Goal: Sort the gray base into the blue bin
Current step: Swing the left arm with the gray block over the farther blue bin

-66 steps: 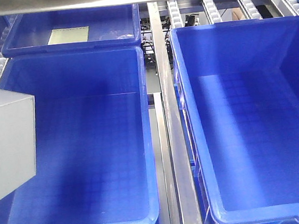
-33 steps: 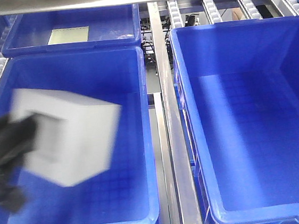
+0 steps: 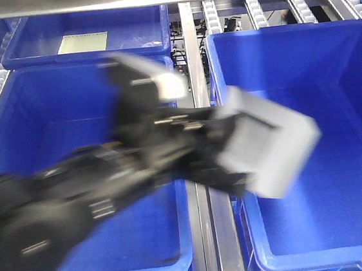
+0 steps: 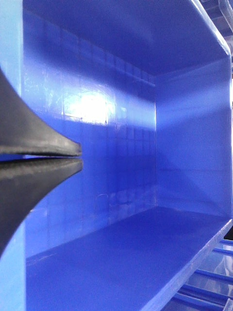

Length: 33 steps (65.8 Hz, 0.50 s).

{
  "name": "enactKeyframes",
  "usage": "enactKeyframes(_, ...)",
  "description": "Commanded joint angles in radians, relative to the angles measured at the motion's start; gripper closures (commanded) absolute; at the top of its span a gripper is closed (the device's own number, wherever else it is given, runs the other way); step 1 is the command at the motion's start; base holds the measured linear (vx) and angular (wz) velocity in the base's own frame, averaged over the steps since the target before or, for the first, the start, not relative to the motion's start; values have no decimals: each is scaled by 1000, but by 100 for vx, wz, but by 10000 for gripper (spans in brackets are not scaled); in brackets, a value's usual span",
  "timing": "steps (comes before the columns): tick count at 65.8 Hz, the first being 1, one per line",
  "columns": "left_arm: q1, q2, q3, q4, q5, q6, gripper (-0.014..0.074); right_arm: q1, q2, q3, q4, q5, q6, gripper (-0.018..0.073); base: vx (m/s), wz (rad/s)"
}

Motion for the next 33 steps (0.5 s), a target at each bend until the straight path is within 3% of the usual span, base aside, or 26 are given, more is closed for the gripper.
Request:
enactKeyframes(1,-37,78,-152,-3,-78,-5,596,-3,18,2,-8,-56,-11,564,0,0)
enactKeyframes(13,-76,300,-380,-3,-36,-5,593,-3,18,2,-8,-56,-11,564,0,0)
enactKeyframes(24,-76,465,-565,-3,126,-5,591,-3,18,2,-8,-56,-11,564,0,0)
enactKeyframes(33,-76,550,-633,-3,191,-5,575,-3,18,2,-8,-56,-11,564,0,0)
